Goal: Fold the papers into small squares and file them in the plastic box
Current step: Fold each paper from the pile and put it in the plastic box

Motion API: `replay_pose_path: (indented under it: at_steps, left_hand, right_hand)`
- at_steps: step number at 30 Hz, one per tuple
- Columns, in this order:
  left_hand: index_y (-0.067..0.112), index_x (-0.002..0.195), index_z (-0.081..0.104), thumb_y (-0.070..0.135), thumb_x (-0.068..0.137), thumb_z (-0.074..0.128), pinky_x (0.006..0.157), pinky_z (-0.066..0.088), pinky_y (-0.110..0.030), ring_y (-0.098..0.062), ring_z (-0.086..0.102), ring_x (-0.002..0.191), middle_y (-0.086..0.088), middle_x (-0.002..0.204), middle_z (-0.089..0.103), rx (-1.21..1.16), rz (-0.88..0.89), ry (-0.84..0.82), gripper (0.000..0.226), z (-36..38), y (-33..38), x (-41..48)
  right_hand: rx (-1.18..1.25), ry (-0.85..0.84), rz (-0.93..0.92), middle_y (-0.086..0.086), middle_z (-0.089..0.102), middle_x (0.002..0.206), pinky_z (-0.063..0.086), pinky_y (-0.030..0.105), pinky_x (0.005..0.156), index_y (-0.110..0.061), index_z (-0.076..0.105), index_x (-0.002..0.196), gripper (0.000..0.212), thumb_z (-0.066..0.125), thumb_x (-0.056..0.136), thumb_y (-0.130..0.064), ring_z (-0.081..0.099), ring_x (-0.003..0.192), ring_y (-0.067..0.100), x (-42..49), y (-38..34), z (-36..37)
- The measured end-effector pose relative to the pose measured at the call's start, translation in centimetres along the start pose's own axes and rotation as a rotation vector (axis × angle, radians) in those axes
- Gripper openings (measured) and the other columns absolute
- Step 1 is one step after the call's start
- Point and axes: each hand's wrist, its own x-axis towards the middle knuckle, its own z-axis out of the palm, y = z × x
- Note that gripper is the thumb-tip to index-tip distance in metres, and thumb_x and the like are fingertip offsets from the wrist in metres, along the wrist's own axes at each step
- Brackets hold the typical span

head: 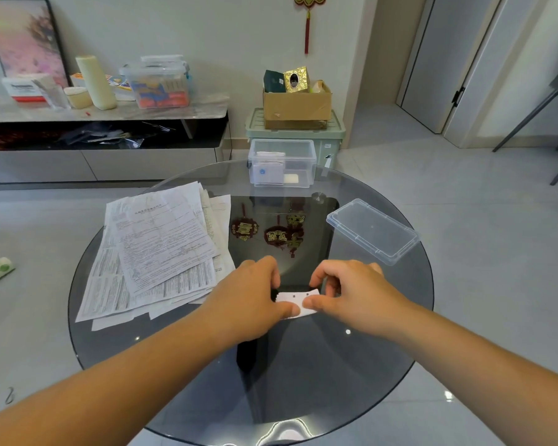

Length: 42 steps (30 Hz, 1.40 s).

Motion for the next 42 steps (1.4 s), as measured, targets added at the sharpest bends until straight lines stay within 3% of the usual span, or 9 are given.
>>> replay_pose_path:
  at_steps: [3,9,16,21,26,31,36,42]
  left_hand:
    - [0.033,0.096,0.057,0.047,0.079,0.08,0.072,0.053,-0.027,-0.008,0.058,0.081,0.011,0.093,0.055,-0.026,0.006,-0.076,0.032,-0.5,0.0,0.2]
    - [0.029,0.09,0.068,0.036,0.078,0.085,0.06,0.039,-0.02,-0.004,0.053,0.069,0.014,0.077,0.056,-0.076,0.015,-0.134,0.022,-0.9,-0.1,0.6]
    - [0.03,0.089,0.067,0.037,0.077,0.086,0.066,0.056,-0.024,-0.007,0.064,0.073,0.013,0.082,0.067,-0.103,0.11,-0.099,0.023,-0.9,-1.2,-0.2]
    - [0.028,0.086,0.065,0.034,0.076,0.086,0.062,0.05,-0.019,-0.007,0.062,0.073,0.012,0.081,0.065,-0.099,0.141,-0.063,0.024,-1.2,-0.9,-0.3]
    - [0.029,0.083,0.063,0.035,0.079,0.084,0.061,0.042,-0.015,-0.006,0.06,0.073,0.013,0.082,0.063,-0.081,0.136,-0.029,0.022,-1.1,-0.6,-0.4]
    - [0.03,0.081,0.063,0.039,0.083,0.079,0.062,0.039,-0.014,-0.006,0.057,0.073,0.013,0.083,0.058,-0.059,0.125,0.034,0.019,-1.0,-0.5,-0.5]
    - [0.029,0.087,0.062,0.029,0.078,0.085,0.064,0.052,-0.022,-0.008,0.064,0.069,0.005,0.079,0.068,-0.206,0.049,-0.017,0.025,-0.8,-0.7,-0.3]
    - [0.026,0.082,0.069,0.032,0.08,0.084,0.067,0.053,-0.025,-0.009,0.063,0.067,0.006,0.071,0.067,-0.159,-0.019,-0.024,0.016,-0.9,-0.2,-0.2]
  right_hand:
    - [-0.033,-0.034,0.027,-0.011,0.062,0.076,0.034,0.04,0.096,-0.036,0.058,0.091,0.028,0.071,0.081,-0.059,0.052,0.088,0.006,0.1,-0.6,0.0]
    - [-0.064,-0.106,0.032,-0.012,0.06,0.081,0.035,0.043,0.097,-0.038,0.059,0.09,0.022,0.072,0.084,-0.053,0.051,0.094,0.01,0.2,-1.0,-0.6]
    - [-0.029,-0.133,-0.086,-0.017,0.055,0.098,0.036,0.039,0.096,-0.049,0.061,0.097,0.026,0.072,0.078,-0.063,0.042,0.103,0.004,-1.1,0.0,-0.6]
    - [0.012,-0.109,-0.112,-0.017,0.056,0.102,0.038,0.035,0.095,-0.044,0.062,0.098,0.025,0.076,0.08,-0.052,0.046,0.101,0.0,-1.2,-0.4,-0.3]
    - [-0.036,-0.119,-0.106,-0.014,0.052,0.098,0.033,0.036,0.096,-0.042,0.059,0.088,0.01,0.063,0.091,-0.051,0.046,0.099,0.004,-0.9,-0.5,0.0]
    - [-0.163,-0.135,-0.076,-0.009,0.052,0.097,0.031,0.037,0.097,-0.039,0.055,0.087,0.016,0.055,0.095,-0.053,0.045,0.099,0.012,-0.2,-1.1,0.1]
    - [-0.196,-0.17,-0.056,-0.006,0.052,0.099,0.031,0.034,0.094,-0.033,0.057,0.086,0.021,0.055,0.096,-0.052,0.041,0.098,0.014,-0.1,-1.6,-0.4]
    - [-0.242,-0.191,-0.035,-0.002,0.052,0.096,0.032,0.038,0.095,-0.02,0.068,0.088,0.037,0.053,0.097,-0.052,0.043,0.098,0.018,0.3,-1.8,-0.3]
